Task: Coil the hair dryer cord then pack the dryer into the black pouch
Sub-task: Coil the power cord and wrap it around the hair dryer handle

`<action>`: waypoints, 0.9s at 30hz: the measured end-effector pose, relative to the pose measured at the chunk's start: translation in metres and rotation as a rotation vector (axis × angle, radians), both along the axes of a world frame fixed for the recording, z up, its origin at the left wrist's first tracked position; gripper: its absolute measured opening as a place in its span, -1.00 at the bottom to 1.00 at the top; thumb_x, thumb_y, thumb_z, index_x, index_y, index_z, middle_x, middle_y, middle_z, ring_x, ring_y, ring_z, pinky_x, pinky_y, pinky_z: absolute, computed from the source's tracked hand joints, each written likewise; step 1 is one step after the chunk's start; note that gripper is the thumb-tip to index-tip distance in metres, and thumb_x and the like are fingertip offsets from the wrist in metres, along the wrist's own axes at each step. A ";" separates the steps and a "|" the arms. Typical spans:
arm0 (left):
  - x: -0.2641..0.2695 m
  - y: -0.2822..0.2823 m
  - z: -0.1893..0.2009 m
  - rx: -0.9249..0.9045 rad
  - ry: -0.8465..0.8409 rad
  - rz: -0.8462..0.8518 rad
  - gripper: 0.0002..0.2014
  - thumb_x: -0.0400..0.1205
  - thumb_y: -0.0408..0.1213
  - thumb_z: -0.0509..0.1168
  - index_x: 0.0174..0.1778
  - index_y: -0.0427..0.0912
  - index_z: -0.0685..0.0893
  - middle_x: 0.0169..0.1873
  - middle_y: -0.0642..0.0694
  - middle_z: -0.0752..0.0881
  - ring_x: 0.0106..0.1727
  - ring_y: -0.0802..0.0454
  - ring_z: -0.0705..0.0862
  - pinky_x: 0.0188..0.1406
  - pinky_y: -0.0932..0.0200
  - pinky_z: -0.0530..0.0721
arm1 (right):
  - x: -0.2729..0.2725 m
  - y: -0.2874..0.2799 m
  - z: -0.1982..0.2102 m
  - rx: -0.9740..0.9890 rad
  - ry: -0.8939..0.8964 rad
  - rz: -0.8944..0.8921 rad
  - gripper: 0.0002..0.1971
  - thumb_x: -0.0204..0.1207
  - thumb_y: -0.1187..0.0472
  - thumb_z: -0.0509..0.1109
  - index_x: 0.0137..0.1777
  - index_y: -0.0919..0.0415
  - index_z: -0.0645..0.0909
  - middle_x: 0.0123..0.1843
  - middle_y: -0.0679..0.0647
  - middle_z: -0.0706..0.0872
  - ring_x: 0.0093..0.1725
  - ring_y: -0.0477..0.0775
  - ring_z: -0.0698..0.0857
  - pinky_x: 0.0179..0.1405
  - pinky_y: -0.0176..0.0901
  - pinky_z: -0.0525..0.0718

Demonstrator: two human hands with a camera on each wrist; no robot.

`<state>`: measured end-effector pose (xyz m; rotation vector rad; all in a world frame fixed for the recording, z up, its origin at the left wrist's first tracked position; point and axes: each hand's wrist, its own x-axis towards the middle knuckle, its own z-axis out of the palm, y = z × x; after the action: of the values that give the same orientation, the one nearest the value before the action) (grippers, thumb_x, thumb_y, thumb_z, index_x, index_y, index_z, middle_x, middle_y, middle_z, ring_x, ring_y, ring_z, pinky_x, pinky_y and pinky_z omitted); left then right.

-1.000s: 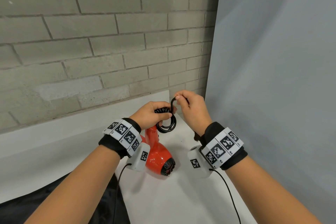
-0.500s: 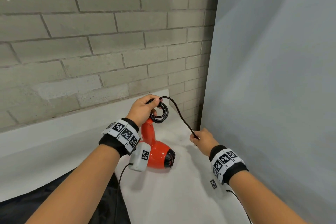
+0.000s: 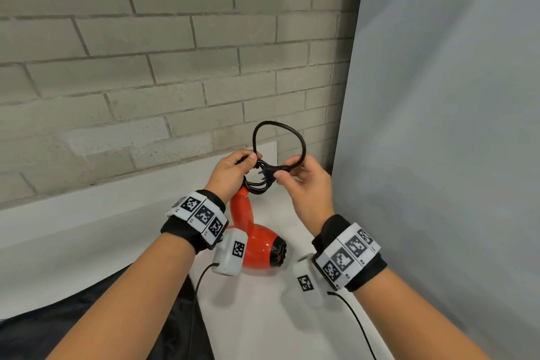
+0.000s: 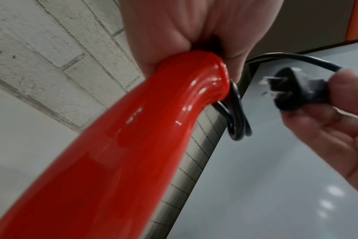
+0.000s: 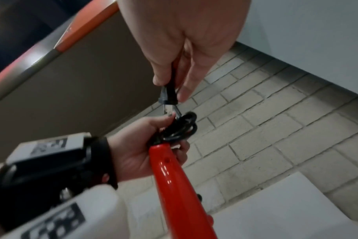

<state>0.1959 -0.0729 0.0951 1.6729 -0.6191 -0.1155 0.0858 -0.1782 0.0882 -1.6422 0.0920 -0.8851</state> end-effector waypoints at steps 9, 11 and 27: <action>-0.008 -0.001 0.002 -0.053 0.133 -0.090 -0.84 0.62 -0.28 0.22 -0.20 -0.02 0.69 -0.23 -0.10 0.71 -0.15 -0.02 0.67 0.01 0.09 0.63 | 0.014 0.018 -0.007 -0.233 0.096 -0.086 -0.60 0.40 0.31 0.47 -0.34 -0.20 0.38 -0.30 -0.28 0.52 -0.25 -0.28 0.55 -0.23 -0.64 0.49; -0.008 0.000 0.002 -0.044 0.143 -0.094 -0.85 0.62 -0.28 0.23 -0.18 -0.04 0.69 -0.20 -0.12 0.72 -0.10 -0.08 0.68 0.08 0.01 0.63 | 0.014 0.022 -0.006 -0.306 0.108 -0.104 -0.58 0.42 0.30 0.45 -0.36 -0.23 0.35 -0.32 -0.32 0.48 -0.22 -0.16 0.55 -0.24 -0.57 0.48; -0.015 0.004 0.003 0.019 0.102 -0.094 -0.85 0.62 -0.20 0.22 -0.15 -0.01 0.71 0.06 -0.26 0.73 0.18 -0.16 0.67 0.35 -0.08 0.54 | 0.015 0.025 -0.013 -0.211 0.127 -0.180 -0.79 0.41 0.15 0.48 -0.26 -0.11 0.48 -0.34 -0.22 0.51 -0.11 0.06 0.62 -0.07 -0.16 0.60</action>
<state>0.1811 -0.0690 0.0978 1.6455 -0.6212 -0.2737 0.1008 -0.1536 0.0756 -1.9097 0.2447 -0.9506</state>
